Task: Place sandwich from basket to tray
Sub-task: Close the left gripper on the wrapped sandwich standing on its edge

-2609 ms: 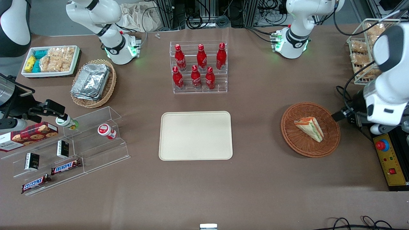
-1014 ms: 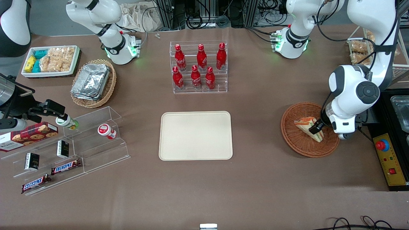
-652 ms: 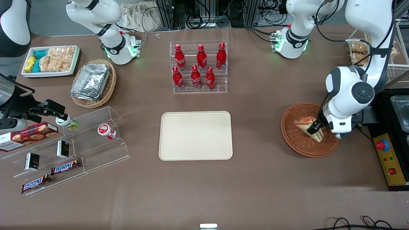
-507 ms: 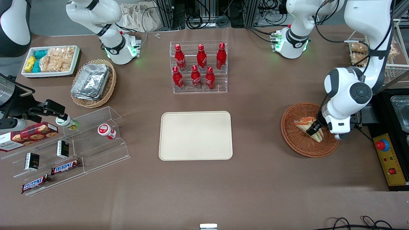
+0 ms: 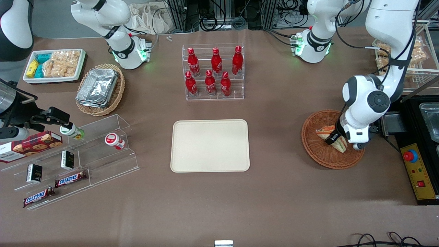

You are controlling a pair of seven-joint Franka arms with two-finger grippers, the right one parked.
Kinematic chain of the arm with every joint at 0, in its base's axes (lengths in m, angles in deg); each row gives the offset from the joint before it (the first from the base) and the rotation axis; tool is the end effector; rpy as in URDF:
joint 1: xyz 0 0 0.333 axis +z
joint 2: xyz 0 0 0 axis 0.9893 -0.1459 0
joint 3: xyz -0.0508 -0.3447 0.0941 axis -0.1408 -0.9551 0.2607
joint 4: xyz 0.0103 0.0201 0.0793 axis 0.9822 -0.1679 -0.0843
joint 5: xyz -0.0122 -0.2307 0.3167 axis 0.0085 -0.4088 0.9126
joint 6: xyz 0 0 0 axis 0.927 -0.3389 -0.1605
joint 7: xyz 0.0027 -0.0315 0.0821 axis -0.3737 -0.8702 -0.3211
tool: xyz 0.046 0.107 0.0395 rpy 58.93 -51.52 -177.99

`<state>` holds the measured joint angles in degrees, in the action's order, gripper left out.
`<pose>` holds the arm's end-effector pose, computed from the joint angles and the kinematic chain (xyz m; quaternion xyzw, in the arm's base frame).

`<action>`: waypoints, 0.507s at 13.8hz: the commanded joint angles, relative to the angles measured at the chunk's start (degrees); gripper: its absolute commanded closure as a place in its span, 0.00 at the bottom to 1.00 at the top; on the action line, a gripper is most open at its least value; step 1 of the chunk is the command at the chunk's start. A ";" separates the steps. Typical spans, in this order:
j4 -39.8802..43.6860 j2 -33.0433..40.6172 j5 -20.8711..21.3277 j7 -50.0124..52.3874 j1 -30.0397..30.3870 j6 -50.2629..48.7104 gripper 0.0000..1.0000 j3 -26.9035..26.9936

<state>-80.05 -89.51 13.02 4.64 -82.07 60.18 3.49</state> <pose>0.5441 -0.0192 0.2693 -0.9232 -0.3843 -0.0098 0.0014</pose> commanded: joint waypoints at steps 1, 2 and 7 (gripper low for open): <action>-1.33 1.17 1.25 -0.47 -0.07 0.72 0.79 -0.15; -0.99 1.26 1.26 -2.13 -0.07 -0.33 0.89 -0.15; 12.51 4.94 0.99 -3.46 0.37 -26.19 0.98 -0.33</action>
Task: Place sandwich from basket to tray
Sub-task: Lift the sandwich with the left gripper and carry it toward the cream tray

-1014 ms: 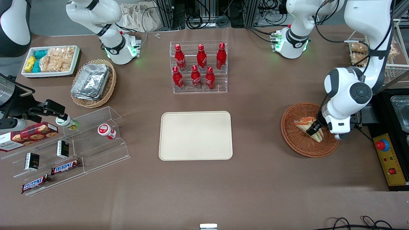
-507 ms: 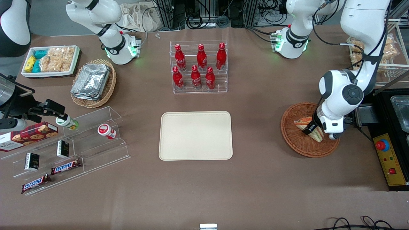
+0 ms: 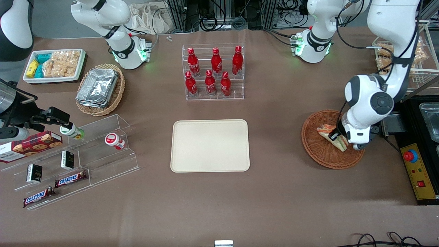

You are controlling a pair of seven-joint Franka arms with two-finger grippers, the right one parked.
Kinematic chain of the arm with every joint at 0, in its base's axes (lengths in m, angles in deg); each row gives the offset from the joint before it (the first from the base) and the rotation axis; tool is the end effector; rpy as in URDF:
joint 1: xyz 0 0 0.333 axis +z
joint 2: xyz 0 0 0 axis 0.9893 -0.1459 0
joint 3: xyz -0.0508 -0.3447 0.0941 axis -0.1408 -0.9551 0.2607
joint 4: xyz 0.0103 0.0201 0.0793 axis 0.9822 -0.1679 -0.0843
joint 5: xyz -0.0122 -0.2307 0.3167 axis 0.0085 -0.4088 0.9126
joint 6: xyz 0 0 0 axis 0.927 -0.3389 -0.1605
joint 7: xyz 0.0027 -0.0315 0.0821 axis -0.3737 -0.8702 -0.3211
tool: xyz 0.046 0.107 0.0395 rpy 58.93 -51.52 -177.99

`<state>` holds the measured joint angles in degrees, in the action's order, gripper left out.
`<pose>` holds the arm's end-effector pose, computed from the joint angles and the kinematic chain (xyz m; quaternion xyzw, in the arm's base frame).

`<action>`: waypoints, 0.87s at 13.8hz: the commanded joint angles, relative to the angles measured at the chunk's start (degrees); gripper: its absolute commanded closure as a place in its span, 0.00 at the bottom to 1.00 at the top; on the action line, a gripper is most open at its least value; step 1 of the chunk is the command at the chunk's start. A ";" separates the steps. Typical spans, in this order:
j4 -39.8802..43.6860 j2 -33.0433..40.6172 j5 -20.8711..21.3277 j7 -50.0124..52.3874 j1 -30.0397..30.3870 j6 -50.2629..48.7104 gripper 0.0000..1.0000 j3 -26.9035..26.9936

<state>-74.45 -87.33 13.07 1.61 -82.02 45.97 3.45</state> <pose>0.5514 -0.0180 0.3071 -0.9314 -0.3607 0.0403 0.0271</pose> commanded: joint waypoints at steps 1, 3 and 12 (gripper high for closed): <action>11.39 3.90 0.77 -1.38 0.33 -19.19 0.97 -0.37; 22.80 5.14 -0.20 -8.48 0.33 -33.70 0.96 -0.37; 41.67 0.67 -0.90 -13.88 -8.62 -48.89 0.87 -13.35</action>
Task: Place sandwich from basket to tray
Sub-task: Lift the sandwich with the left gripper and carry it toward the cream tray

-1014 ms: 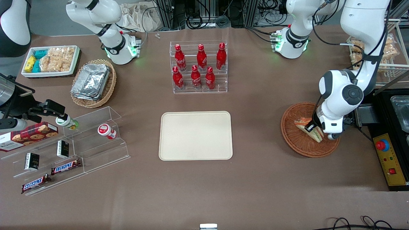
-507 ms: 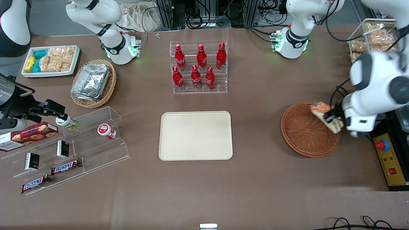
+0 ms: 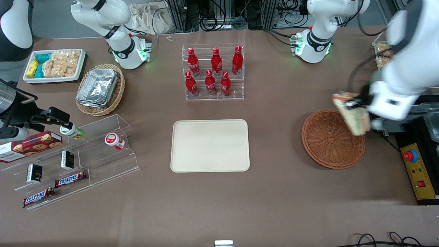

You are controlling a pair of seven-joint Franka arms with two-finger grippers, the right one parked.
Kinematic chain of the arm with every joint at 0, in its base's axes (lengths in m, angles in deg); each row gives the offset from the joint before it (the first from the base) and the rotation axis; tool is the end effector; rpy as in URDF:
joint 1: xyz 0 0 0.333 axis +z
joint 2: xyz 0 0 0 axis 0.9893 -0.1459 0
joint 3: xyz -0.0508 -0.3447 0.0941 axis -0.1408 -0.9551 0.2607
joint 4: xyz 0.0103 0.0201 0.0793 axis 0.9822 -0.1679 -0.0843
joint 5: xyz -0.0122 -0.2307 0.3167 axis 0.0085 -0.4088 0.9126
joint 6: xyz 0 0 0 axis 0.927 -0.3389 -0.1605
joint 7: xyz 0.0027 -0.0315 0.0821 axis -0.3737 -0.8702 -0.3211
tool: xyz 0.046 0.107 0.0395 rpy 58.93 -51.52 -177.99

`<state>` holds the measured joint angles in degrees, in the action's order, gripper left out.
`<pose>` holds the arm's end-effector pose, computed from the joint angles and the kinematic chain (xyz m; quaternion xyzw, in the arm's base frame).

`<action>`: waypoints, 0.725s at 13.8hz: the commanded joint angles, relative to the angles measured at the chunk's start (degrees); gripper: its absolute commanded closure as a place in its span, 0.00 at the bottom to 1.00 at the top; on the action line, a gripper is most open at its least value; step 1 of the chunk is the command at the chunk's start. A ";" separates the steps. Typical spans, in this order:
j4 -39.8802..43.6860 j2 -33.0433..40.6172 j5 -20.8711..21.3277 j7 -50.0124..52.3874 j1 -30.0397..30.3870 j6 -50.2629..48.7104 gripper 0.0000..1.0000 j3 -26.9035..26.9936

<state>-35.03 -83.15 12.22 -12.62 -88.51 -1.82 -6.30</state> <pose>0.5612 -0.1733 0.5964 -0.9900 -0.1142 0.0776 0.0300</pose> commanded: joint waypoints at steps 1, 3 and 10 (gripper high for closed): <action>2.51 -5.34 0.12 0.88 -3.55 -0.57 0.87 -5.54; 4.00 -9.73 0.21 4.99 -7.23 3.54 0.88 -7.75; 4.18 -27.84 1.09 8.09 -17.35 29.38 0.90 -7.59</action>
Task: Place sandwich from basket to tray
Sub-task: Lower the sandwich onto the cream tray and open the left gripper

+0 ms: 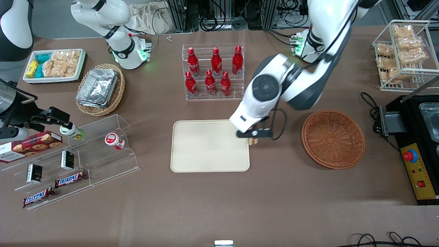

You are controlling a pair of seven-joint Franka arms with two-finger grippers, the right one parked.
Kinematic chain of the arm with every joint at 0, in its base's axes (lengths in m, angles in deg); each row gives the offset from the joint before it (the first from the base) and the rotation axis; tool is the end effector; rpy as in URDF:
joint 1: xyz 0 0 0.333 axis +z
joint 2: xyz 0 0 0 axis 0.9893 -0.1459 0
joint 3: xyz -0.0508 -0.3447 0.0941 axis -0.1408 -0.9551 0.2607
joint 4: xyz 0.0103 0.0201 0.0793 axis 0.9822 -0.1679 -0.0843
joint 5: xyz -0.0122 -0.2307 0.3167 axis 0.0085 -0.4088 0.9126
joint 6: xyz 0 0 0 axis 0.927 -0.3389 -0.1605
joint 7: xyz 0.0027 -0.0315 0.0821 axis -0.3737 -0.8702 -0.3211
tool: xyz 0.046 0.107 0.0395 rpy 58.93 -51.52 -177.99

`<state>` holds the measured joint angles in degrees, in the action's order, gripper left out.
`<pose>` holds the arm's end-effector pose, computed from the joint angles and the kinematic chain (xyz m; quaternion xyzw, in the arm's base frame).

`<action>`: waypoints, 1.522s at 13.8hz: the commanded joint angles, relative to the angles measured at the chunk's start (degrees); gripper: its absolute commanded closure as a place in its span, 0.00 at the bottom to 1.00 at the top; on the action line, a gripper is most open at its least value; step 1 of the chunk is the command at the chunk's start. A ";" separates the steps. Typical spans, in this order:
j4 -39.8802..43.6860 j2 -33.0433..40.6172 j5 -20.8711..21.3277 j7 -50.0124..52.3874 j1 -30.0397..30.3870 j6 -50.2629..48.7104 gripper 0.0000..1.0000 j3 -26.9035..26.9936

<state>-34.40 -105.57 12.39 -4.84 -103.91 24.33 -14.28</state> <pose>0.5589 -0.4384 0.3920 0.9966 -0.0059 -0.0733 0.0371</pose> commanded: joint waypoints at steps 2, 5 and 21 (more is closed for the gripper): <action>3.38 -8.68 4.67 0.04 -2.31 7.64 0.91 0.39; 2.86 -11.24 8.92 -1.09 -2.40 8.00 0.91 0.31; 3.29 -9.42 9.80 0.13 -2.40 10.74 0.00 1.35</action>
<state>-31.20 -118.66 21.52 -5.63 -106.17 36.62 -13.90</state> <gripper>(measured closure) 0.189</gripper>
